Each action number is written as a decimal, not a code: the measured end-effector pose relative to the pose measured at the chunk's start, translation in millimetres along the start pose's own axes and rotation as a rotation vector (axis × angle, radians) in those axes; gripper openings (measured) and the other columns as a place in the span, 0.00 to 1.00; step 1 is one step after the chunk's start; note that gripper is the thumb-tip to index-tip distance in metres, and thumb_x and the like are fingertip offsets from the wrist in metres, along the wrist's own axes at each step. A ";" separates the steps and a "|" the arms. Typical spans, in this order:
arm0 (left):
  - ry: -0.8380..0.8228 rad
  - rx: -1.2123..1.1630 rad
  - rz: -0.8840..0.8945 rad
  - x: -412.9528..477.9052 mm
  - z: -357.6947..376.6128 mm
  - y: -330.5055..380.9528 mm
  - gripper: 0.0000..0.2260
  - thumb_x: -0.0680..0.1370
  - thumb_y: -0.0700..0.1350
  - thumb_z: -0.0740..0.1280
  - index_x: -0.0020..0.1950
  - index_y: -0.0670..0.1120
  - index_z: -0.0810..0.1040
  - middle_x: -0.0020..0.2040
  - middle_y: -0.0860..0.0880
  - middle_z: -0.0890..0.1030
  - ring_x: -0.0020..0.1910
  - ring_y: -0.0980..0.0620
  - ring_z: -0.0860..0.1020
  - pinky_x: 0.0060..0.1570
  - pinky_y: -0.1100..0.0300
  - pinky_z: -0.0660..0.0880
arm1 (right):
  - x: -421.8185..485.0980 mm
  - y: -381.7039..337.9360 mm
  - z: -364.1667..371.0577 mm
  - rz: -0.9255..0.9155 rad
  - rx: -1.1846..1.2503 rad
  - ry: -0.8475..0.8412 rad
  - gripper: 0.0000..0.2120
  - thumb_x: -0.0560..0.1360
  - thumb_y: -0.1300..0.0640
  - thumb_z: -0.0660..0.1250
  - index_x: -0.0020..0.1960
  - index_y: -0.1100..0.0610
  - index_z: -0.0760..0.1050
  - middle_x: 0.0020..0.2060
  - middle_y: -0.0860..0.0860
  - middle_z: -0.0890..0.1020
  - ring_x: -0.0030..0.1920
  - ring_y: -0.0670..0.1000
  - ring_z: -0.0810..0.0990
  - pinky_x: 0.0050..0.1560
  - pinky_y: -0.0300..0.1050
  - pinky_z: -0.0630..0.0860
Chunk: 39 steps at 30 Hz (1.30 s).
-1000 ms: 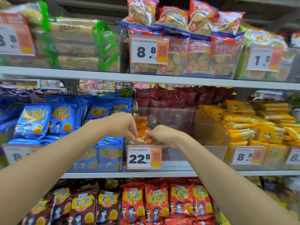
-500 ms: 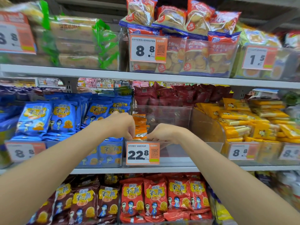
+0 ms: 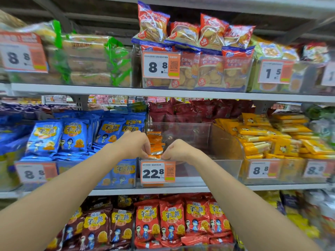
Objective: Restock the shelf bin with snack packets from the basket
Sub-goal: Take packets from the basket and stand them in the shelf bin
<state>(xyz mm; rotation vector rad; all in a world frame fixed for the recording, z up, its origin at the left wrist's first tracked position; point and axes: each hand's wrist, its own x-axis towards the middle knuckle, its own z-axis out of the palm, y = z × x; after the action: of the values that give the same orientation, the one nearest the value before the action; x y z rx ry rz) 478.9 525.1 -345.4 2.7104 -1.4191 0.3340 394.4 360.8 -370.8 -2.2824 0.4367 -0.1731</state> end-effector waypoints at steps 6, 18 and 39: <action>0.120 -0.112 -0.006 0.9 7.7 -4.7 0.06 0.78 0.49 0.68 0.50 0.53 0.84 0.46 0.59 0.82 0.48 0.56 0.77 0.63 0.45 0.69 | 1.1 -8.2 3.7 0.053 0.023 -0.132 0.18 0.82 0.45 0.57 0.56 0.56 0.79 0.53 0.51 0.81 0.58 0.52 0.78 0.66 0.50 0.71; 0.338 -0.221 -0.108 19.0 17.8 -21.7 0.10 0.79 0.41 0.65 0.54 0.50 0.84 0.52 0.54 0.84 0.56 0.54 0.77 0.58 0.54 0.75 | 66.3 4.2 6.3 0.293 0.876 -0.417 0.51 0.70 0.23 0.42 0.72 0.63 0.63 0.64 0.61 0.75 0.65 0.60 0.73 0.64 0.55 0.69; 0.421 -0.436 -0.232 -16.5 6.1 56.0 0.14 0.77 0.38 0.59 0.41 0.54 0.80 0.41 0.51 0.83 0.30 0.54 0.75 0.36 0.56 0.76 | -27.1 24.6 -21.7 -0.088 0.415 0.325 0.22 0.82 0.53 0.54 0.41 0.61 0.83 0.39 0.54 0.86 0.42 0.52 0.83 0.53 0.46 0.74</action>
<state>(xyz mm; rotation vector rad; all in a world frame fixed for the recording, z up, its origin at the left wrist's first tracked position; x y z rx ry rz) 424.9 505.3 -357.4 2.2464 -0.9255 0.4784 357.2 340.3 -373.7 -1.8669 0.4205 -0.6258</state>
